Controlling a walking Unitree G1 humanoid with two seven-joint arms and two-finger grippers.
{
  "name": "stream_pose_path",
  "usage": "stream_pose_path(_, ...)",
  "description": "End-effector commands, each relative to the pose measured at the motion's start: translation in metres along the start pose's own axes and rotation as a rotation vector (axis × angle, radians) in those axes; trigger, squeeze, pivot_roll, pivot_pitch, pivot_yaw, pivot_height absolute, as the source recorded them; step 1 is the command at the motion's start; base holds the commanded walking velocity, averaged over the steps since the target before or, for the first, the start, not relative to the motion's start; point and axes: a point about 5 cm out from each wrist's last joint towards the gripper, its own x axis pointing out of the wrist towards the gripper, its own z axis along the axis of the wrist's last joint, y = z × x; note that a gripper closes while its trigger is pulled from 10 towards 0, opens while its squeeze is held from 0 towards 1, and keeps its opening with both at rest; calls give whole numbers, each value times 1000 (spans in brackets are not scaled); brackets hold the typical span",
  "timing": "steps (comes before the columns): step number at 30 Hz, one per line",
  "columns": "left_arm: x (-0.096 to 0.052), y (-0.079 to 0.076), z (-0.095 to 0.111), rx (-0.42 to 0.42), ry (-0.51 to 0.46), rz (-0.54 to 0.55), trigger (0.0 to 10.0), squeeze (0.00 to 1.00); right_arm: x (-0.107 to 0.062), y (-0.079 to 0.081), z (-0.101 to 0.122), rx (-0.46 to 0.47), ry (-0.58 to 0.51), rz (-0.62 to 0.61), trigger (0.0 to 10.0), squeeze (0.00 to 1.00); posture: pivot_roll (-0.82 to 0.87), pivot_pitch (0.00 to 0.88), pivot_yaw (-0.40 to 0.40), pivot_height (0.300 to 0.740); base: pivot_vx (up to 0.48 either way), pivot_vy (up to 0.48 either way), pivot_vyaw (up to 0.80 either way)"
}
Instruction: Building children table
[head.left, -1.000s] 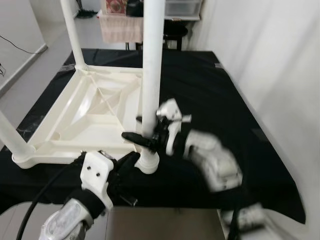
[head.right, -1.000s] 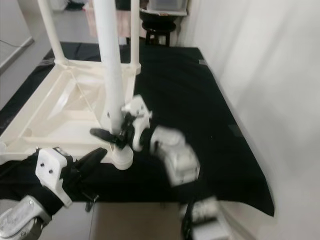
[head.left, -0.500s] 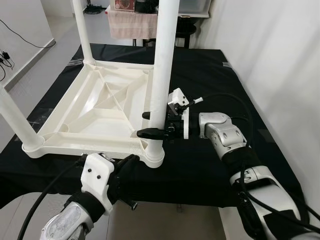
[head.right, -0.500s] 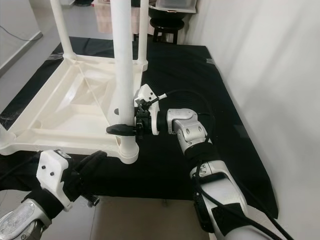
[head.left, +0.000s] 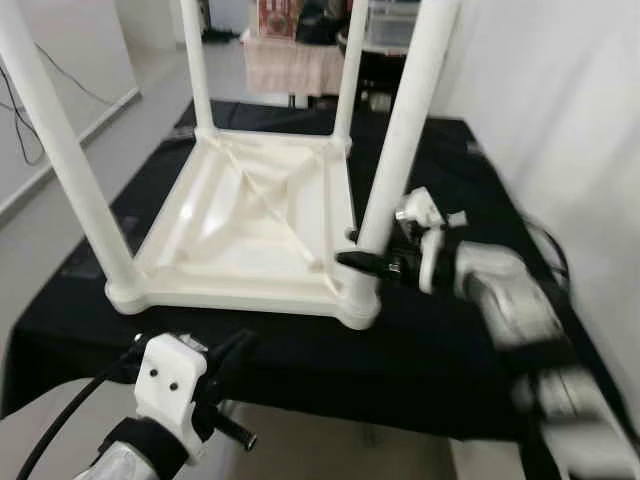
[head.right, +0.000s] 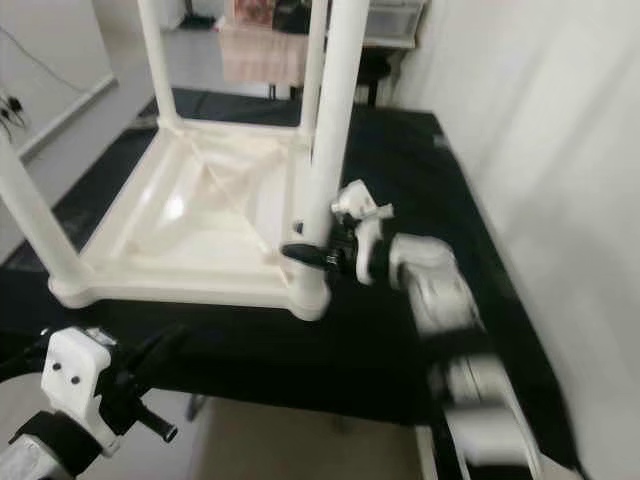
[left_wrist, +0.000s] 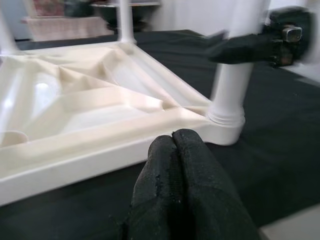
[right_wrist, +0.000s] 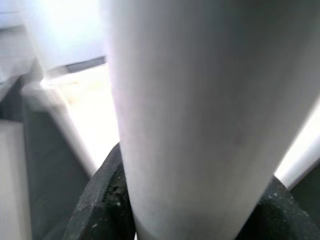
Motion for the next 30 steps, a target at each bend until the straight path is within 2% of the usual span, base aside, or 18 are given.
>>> stream_pose_path(1, 0, -1, 1, -14, -11, -17, 10000, 0, -13, -8, -28, 45, 171, -301, 0, 0, 30, 119, -63, 740, 0, 0, 0)
stream_pose_path(2, -1, 0, 1, -18, -13, -22, 10000, 0, -20, -2, -33, 78, 179, -443, 0, 0, 19, 123, -55, 740, 0, 0, 0)
stream_pose_path(5, -1, 1, 0, -34, -14, -47, 10000, 0, -30, 44, -41, 56, 173, -405, 0, 0, 14, 121, -41, 740, 0, 0, 0)
stream_pose_path(7, -1, 1, 0, -35, -13, -54, 10000, 0, -27, 53, -43, 69, 169, -365, 0, 0, 14, 121, -41, 740, 0, 0, 0)
stream_pose_path(10, 1, 0, -1, -41, -15, -77, 10000, 0, -8, 57, -38, 58, 147, -289, 0, 0, 30, 106, -43, 740, 0, 0, 0)
stream_pose_path(11, 2, -1, -1, -44, -16, -84, 10000, 0, 1, 57, -32, 10, 128, -252, 5137, 0, 39, 101, -49, 740, 0, 0, 0)
stream_pose_path(13, 2, -1, -1, -45, -16, -83, 10000, 0, 4, 57, -29, -15, 120, -237, 5137, 0, 39, 101, -49, 740, 0, 0, 0)
stream_pose_path(14, 3, -1, -1, -45, -16, -81, 10000, 0, 9, 56, -25, -10, 91, -203, 10000, 0, 41, 98, -51, 740, 0, 0, 0)
stream_pose_path(15, 3, -1, -1, -45, -16, -81, 10000, 0, 9, 56, -25, -10, 91, -203, 10000, 0, 41, 98, -51, 740, 0, 0, 0)
stream_pose_path(16, 3, -1, -1, -46, -19, -76, 10000, 0, 15, 58, -11, 39, 58, -129, 10000, 1000, 49, 89, -54, 740, 0, 0, 0)
stream_pose_path(18, 4, -1, -1, -46, -20, -74, 10000, 0, 19, 60, -4, 53, 37, -47, 10000, 1000, 50, 86, -56, 740, 0, 0, 0)
stream_pose_path(21, 5, -2, -2, -50, -23, -76, 10000, 0, 26, 55, 26, 0, -94, 202, 10000, 1000, 52, 76, -58, 740, 0, 0, 0)
stream_pose_path(22, 6, -2, -2, -52, -24, -77, 10000, 0, 26, 52, 33, -40, -124, 258, 10000, 906, 53, 73, -57, 740, 0, 0, 0)
stream_pose_path(23, 6, -2, -2, -52, -24, -77, 10000, 0, 26, 52, 33, -40, -124, 258, 10000, 906, 53, 73, -57, 740, 0, 0, 0)
stream_pose_path(24, 6, -2, -2, -54, -24, -79, 10000, 0, 25, 50, 36, -67, -139, 296, 10000, 824, 52, 73, -57, 740, 0, 0, 0)
stream_pose_path(25, 7, -3, -3, -58, -26, -84, 10000, 0, 28, 41, 33, -105, -110, 363, 10000, 0, 55, 66, -55, 740, 0, 0, 0)
stream_pose_path(27, 7, -3, -3, -58, -26, -84, 10000, 0, 28, 41, 33, -105, -110, 363, 10000, 0, 55, 66, -55, 740, 0, 0, 0)
stream_pose_path(30, 8, -3, -3, -61, -28, -89, 10000, 0, 38, 30, 30, -120, -61, 482, 10000, 0, 65, 60, -58, 740, 0, 0, 0)
